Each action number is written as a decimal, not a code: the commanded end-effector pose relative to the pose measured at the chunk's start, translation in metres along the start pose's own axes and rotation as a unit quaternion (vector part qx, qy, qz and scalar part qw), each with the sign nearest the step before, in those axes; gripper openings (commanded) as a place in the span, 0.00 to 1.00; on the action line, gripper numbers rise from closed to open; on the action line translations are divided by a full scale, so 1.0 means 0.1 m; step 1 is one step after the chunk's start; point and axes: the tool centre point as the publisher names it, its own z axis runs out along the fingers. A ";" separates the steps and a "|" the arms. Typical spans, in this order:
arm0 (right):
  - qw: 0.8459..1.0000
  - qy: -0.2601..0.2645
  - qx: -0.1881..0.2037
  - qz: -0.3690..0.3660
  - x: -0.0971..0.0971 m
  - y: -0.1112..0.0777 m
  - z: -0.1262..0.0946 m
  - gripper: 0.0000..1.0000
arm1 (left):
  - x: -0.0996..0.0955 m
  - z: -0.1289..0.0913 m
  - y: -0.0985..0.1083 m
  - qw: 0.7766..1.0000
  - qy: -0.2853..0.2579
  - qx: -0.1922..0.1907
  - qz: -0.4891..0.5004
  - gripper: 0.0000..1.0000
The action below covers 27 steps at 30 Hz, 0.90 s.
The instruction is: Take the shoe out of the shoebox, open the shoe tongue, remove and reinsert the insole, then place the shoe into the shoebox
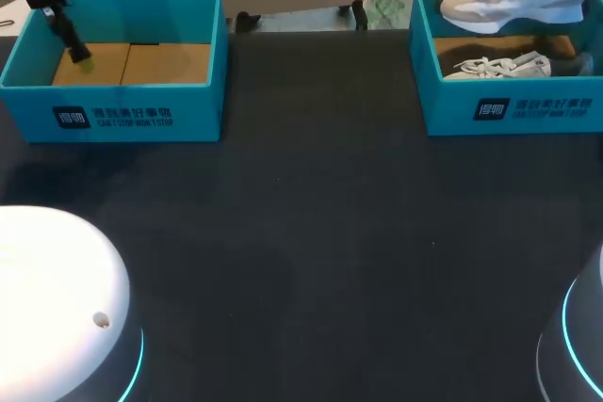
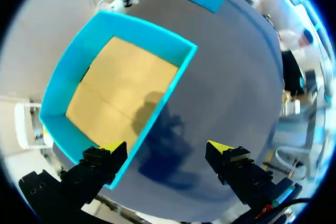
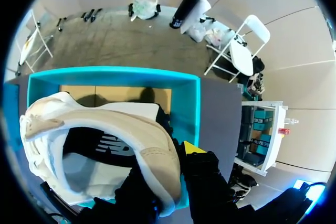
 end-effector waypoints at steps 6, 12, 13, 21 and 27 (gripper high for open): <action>1.000 0.001 0.002 0.000 -0.01 0.03 -0.01 0.00 | -0.02 -0.01 -0.05 0.990 0.003 -0.026 -0.136 1.00; 1.000 -0.009 0.006 0.024 0.08 0.02 0.10 0.00 | -0.04 0.06 0.00 0.982 -0.006 -0.024 -0.185 1.00; 1.000 -0.006 0.007 0.026 0.09 0.03 0.12 0.00 | -0.05 0.07 0.01 0.979 -0.005 -0.022 -0.201 1.00; 0.999 -0.008 0.016 0.040 0.12 0.09 0.25 0.00 | -0.14 0.13 0.10 0.959 -0.016 -0.018 -0.281 1.00; 0.998 -0.001 0.020 0.051 0.12 0.12 0.33 0.00 | -0.17 0.12 0.21 0.939 -0.051 0.012 -0.341 1.00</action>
